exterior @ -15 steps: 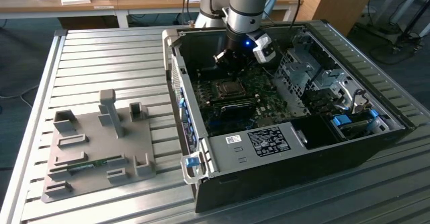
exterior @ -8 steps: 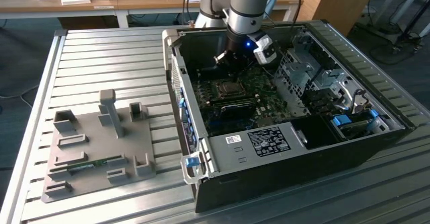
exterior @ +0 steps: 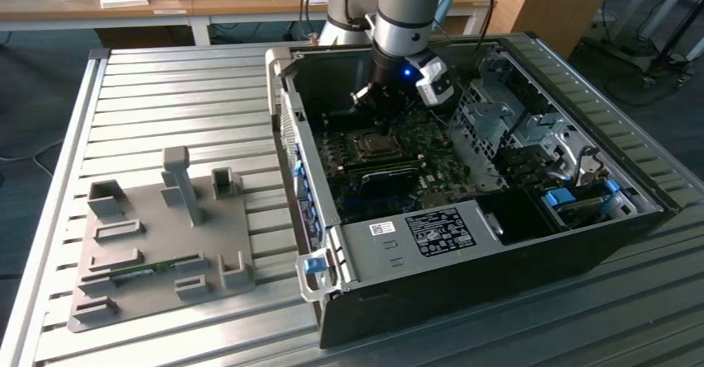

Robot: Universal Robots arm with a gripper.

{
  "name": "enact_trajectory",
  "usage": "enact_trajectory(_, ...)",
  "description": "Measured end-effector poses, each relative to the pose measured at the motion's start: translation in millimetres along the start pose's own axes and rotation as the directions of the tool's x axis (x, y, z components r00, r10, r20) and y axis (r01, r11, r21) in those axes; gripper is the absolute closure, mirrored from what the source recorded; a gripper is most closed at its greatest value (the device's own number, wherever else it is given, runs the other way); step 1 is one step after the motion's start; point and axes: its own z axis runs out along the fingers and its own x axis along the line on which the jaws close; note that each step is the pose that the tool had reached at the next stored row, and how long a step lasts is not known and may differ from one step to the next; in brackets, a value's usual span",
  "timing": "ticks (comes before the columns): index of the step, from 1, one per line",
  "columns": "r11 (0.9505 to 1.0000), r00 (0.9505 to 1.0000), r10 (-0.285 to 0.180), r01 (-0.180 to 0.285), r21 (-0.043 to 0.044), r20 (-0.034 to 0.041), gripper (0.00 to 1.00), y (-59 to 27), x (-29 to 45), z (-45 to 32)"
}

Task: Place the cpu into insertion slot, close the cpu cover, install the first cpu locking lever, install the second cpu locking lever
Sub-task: 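Install the second cpu locking lever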

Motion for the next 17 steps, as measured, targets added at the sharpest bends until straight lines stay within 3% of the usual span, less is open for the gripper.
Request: enact_trajectory(17, 1.0000, 1.0000, 0.000, 0.000, 0.0000, -0.0001, 0.89, 0.7, -0.7, -11.8)
